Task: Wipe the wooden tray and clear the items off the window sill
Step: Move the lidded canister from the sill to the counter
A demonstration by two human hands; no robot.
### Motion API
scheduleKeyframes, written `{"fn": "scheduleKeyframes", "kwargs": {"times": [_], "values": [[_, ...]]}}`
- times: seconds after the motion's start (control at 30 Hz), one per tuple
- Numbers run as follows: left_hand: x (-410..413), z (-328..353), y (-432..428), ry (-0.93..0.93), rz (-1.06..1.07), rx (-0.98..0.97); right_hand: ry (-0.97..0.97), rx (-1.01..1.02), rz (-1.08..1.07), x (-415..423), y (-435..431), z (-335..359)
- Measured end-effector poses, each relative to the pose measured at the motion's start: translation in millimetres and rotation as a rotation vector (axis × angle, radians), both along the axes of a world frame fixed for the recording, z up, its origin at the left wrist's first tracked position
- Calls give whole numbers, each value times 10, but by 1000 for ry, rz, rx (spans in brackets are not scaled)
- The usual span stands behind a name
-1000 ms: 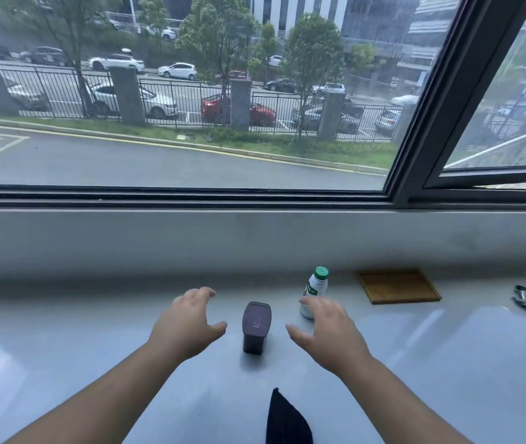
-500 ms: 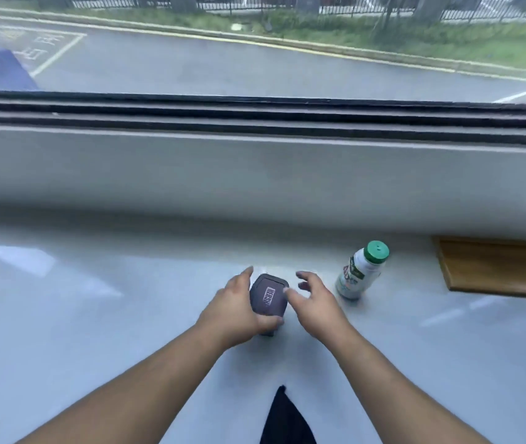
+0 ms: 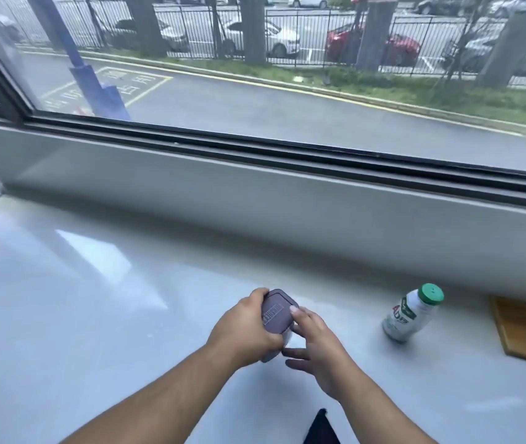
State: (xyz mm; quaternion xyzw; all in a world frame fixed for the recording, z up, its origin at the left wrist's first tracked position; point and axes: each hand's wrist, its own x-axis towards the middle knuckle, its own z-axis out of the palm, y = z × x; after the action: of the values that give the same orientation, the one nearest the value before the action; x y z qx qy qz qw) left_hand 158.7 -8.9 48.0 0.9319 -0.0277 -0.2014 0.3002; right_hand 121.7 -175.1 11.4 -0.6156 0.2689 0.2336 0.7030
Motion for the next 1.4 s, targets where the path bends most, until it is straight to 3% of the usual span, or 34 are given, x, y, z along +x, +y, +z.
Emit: {"fn": "scheduleKeyframes", "kwargs": {"times": [0.37, 0.57, 0.83, 1.1, 1.4], "values": [[-1764, 978, 3041, -258, 284, -28, -169, 13, 370, -1060, 2946, 995], [-2997, 1155, 4646, -267, 529, -26, -228, 32, 616, -1866, 4682, 1190], [-4014, 1131, 5977, -301, 825, 22, -267, 73, 853, -2519, 6299, 1219], [-4141, 886, 6772, -287, 995, -6, -244, 64, 1015, -2403, 7359, 949], [-3177, 541, 7644, -275, 1097, -23, -147, 75, 1030, -1401, 8413, 565]]}}
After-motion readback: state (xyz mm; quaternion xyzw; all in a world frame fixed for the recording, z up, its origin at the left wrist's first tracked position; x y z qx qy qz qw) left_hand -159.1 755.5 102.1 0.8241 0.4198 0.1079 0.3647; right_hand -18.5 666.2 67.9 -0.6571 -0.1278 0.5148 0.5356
